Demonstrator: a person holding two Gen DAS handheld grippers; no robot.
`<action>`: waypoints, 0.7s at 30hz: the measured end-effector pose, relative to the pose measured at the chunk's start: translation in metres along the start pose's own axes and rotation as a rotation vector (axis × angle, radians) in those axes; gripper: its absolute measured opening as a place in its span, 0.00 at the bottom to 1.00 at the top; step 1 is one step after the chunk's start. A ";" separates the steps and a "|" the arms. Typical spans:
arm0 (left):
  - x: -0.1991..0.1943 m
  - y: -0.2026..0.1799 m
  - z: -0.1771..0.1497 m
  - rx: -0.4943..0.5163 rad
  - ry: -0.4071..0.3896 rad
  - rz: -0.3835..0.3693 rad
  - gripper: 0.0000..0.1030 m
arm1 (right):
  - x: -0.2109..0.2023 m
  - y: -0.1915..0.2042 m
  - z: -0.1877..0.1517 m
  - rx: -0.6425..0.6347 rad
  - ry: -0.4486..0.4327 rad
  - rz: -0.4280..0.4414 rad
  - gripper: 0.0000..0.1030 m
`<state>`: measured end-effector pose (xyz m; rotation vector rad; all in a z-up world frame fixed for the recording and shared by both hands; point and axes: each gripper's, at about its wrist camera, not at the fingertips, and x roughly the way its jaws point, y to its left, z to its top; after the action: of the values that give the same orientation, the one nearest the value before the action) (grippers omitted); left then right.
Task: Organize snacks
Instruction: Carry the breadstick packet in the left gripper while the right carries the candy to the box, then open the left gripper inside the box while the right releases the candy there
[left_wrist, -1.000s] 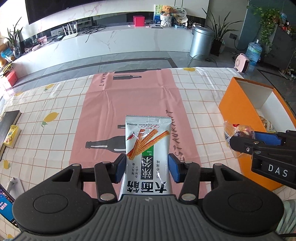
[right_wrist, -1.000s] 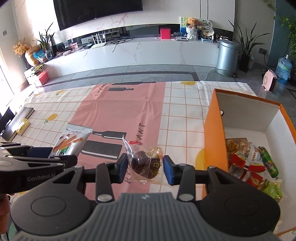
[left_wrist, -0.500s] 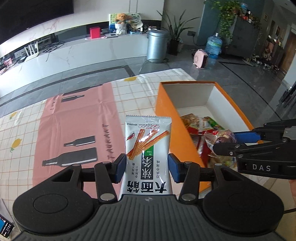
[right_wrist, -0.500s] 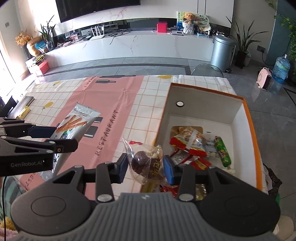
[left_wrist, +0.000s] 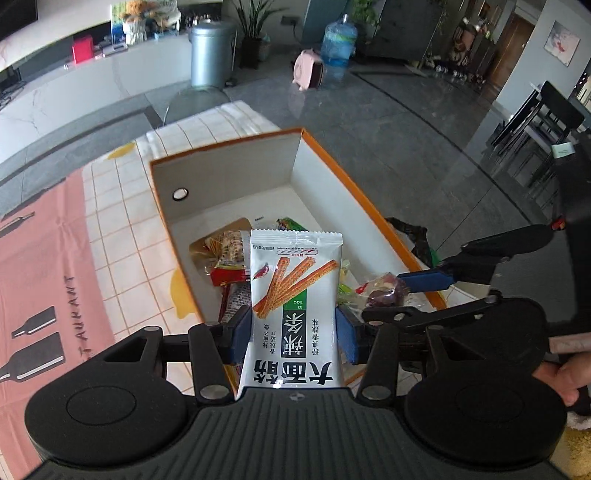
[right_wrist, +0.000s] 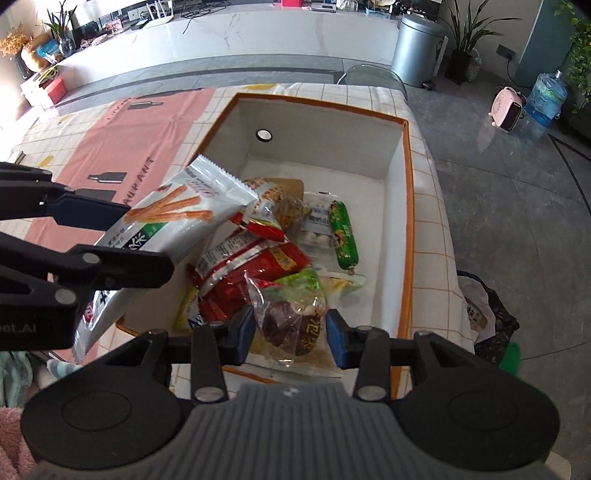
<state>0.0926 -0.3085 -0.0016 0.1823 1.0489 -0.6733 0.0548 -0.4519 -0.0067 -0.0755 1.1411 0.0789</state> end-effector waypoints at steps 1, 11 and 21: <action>0.007 -0.001 0.001 0.010 0.014 0.012 0.53 | 0.002 -0.002 0.000 -0.012 0.006 -0.008 0.38; 0.048 -0.011 0.005 0.057 0.091 0.069 0.54 | 0.031 0.005 0.007 -0.233 0.112 -0.076 0.38; 0.057 -0.009 0.004 0.061 0.114 0.071 0.55 | 0.041 0.012 0.012 -0.297 0.157 -0.101 0.39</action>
<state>0.1087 -0.3417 -0.0458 0.3128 1.1268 -0.6366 0.0813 -0.4379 -0.0390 -0.4092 1.2737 0.1544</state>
